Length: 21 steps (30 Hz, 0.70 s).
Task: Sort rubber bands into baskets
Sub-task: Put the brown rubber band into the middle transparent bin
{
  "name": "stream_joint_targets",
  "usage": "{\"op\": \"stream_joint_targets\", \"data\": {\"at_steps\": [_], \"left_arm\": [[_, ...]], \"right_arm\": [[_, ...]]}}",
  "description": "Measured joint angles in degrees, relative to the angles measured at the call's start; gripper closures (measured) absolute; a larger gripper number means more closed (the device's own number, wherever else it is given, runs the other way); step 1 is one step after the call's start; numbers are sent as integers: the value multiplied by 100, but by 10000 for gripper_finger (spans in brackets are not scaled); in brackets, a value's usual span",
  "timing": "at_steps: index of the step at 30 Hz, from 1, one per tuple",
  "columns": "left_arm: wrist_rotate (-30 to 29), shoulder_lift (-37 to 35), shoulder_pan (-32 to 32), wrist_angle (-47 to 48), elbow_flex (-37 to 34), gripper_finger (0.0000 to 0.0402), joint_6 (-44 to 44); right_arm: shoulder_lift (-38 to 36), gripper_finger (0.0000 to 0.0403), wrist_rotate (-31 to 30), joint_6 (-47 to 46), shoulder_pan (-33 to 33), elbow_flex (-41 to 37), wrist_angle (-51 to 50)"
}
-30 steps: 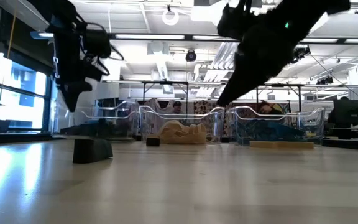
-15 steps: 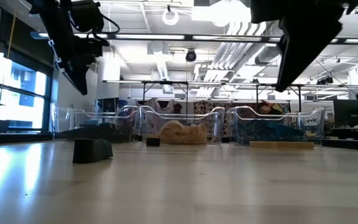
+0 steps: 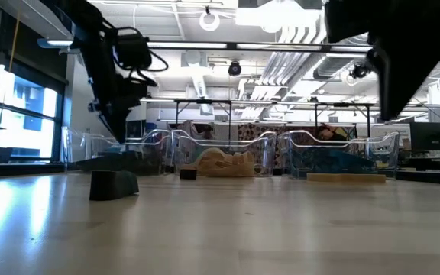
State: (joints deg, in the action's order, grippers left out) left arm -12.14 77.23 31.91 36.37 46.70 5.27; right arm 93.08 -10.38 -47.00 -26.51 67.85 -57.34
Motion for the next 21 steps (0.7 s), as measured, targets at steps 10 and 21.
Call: {"op": "stream_joint_targets", "data": {"at_steps": [10,21], "left_arm": [[-380,232,283,43,-2,401,-99],[-554,-539,225,397,-4,401,-40]], "right_arm": [[2,393,492,-651,-464,-7,-192],[2,265,1284,-2281,-890,-11,-524]]}}
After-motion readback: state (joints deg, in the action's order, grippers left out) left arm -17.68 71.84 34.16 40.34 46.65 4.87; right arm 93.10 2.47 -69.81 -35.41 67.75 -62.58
